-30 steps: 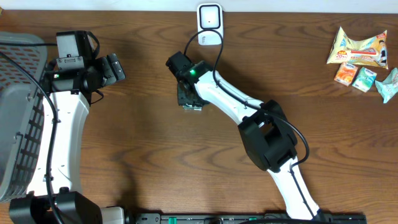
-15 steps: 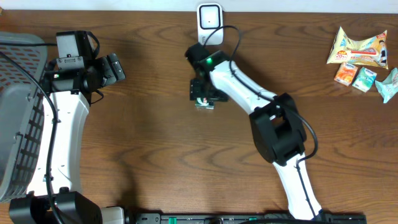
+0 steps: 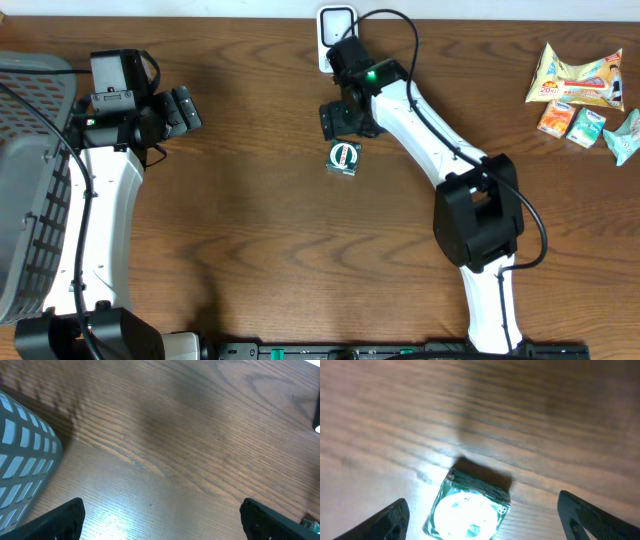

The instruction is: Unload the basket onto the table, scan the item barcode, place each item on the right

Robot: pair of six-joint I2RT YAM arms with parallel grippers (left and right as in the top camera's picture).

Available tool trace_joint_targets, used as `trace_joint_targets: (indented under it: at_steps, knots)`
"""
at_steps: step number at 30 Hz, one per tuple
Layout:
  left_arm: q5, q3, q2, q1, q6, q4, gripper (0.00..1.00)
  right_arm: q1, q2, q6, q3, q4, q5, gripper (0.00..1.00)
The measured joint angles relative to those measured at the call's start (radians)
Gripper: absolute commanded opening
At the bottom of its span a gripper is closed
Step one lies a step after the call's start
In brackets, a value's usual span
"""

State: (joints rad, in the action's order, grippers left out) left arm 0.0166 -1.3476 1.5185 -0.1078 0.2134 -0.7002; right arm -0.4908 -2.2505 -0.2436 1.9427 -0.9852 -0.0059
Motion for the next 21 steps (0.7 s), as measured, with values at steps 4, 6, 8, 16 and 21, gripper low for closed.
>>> trace_joint_targets:
  at_steps: [4,6,8,16,21]
  knots:
    - [0.0,0.0,0.0,0.0,0.0,0.0,0.98,-0.014,0.0,0.218,0.0,-0.039,-0.045,0.99]
    - [0.0,0.0,0.0,0.0,0.0,0.0,0.98,-0.031,0.0,0.331,0.0,-0.075,-0.058,0.99]
    - [0.0,0.0,0.0,0.0,0.0,0.0,0.97,-0.048,0.0,0.427,-0.001,-0.116,-0.066,0.99]
    - [0.0,0.0,0.0,0.0,0.0,0.0,0.97,-0.077,0.0,0.661,-0.015,-0.09,-0.061,0.99]
    - [0.0,0.0,0.0,0.0,0.0,0.0,0.98,-0.066,0.0,0.715,-0.04,-0.053,-0.005,0.99]
